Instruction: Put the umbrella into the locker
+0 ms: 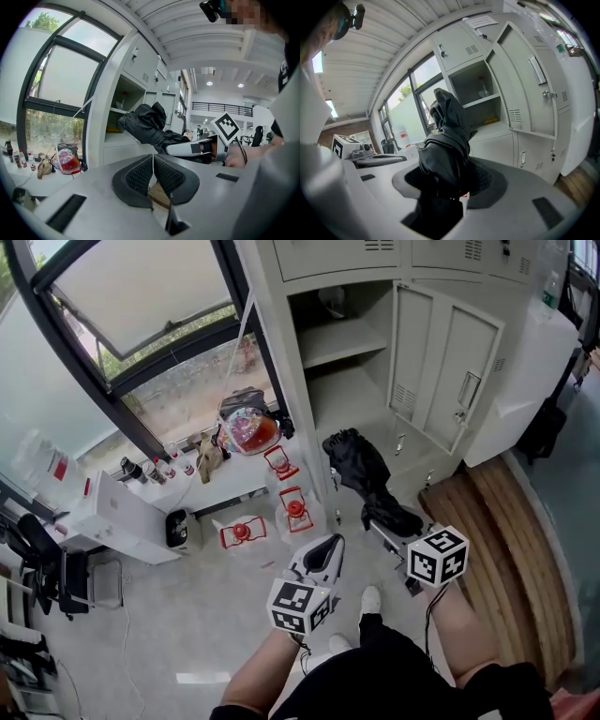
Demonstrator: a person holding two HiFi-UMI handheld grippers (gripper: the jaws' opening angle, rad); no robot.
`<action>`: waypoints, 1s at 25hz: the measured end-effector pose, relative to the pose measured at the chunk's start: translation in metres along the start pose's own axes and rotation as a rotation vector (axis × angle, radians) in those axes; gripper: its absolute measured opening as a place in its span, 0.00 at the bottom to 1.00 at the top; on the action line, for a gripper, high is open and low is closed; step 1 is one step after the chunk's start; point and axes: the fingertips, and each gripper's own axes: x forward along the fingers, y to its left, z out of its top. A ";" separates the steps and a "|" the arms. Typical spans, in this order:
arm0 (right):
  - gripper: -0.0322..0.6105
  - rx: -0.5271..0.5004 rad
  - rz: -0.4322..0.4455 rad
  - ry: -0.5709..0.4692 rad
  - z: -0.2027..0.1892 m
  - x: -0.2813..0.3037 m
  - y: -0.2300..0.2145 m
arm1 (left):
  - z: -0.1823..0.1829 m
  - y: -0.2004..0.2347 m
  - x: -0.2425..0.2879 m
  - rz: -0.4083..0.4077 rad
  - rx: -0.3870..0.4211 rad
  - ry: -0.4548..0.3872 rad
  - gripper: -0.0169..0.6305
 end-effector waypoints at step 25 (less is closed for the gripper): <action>0.46 -0.046 -0.010 0.040 0.050 0.071 -0.107 | 0.024 0.041 0.123 0.001 -0.018 0.010 0.06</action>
